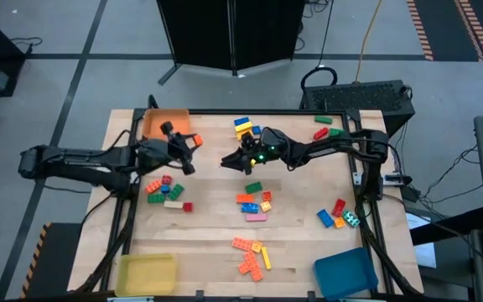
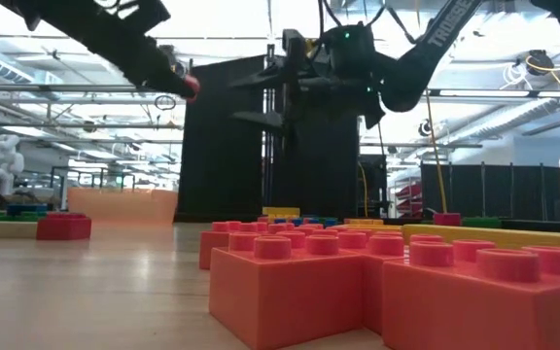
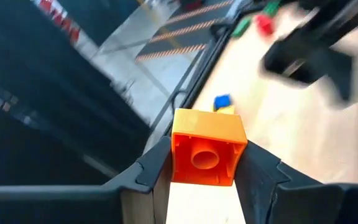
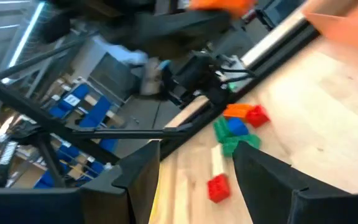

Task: Sort blocks by size
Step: Put the orange 4 stud game piece into the orange bin

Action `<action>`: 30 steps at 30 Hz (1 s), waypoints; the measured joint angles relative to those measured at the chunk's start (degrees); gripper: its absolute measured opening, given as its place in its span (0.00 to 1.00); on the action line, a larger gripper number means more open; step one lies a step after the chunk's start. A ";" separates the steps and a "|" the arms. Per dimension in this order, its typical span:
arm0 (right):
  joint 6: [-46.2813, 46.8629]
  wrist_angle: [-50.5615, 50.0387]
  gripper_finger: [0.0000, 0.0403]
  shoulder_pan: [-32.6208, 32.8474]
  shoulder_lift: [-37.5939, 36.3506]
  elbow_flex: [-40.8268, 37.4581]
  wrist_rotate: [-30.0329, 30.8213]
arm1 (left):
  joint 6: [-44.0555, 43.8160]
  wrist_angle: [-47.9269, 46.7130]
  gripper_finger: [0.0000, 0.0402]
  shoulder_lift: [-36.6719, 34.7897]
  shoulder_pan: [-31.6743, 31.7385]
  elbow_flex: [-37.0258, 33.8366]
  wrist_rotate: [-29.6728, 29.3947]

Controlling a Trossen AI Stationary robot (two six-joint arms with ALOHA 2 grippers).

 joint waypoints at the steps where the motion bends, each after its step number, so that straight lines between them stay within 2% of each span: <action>1: -0.36 0.00 0.49 0.15 -0.56 0.00 -0.07 | -0.78 -1.12 0.33 -0.14 1.38 0.00 0.14; 16: -7.88 -8.98 0.49 2.06 -10.92 0.00 0.49 | -14.10 -10.61 0.33 1.42 23.17 0.00 5.04; 22: -9.76 -11.36 0.49 2.08 -12.87 0.00 0.60 | -17.63 -12.13 0.33 5.96 31.33 0.00 11.05; 30: -10.21 -11.83 0.49 2.29 -12.88 0.00 0.53 | -20.41 -12.89 0.33 13.95 38.89 0.00 14.50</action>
